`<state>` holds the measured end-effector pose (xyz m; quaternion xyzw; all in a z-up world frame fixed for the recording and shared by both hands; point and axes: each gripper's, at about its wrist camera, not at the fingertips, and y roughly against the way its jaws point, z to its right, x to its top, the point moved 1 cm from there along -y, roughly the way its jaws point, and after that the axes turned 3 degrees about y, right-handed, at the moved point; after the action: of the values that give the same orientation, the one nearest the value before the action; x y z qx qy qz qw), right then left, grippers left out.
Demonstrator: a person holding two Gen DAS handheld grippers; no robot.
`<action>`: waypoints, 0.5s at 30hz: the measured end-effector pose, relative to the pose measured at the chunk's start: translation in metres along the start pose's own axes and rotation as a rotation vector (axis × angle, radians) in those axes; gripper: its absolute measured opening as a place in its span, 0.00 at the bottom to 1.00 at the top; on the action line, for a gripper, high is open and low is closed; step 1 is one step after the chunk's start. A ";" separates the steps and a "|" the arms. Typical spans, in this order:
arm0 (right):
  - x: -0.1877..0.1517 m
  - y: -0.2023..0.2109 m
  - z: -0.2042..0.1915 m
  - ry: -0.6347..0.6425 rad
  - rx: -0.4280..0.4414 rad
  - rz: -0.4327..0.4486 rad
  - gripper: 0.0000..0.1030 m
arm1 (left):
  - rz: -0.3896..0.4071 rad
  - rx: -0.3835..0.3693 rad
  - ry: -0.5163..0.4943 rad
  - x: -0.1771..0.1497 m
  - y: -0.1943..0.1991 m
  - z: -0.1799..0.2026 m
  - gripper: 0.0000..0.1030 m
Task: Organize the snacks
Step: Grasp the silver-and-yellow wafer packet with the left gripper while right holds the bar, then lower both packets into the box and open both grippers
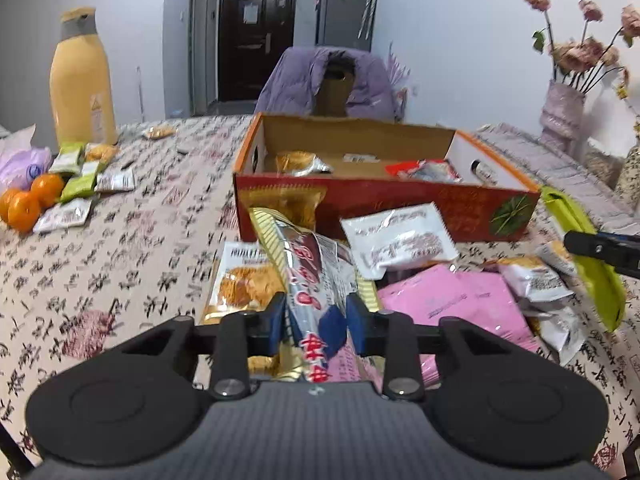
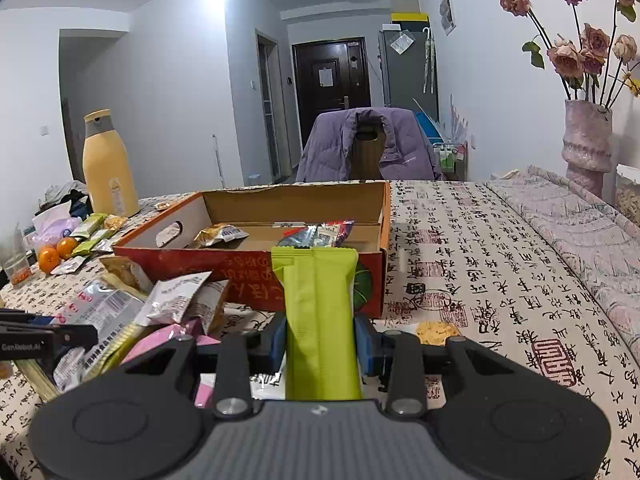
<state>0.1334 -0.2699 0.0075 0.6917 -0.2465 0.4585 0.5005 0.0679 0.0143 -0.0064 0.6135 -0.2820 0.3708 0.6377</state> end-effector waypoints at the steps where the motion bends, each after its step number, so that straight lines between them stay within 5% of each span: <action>1: 0.000 0.001 0.000 0.000 0.003 0.002 0.33 | 0.011 0.002 -0.010 0.001 0.002 0.001 0.27; 15: 0.007 0.007 -0.006 0.014 0.012 0.024 0.33 | 0.158 -0.047 -0.027 0.023 0.039 0.005 0.18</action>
<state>0.1286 -0.2667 0.0173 0.6887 -0.2484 0.4706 0.4925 0.0495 0.0111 0.0353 0.5790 -0.3469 0.4049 0.6169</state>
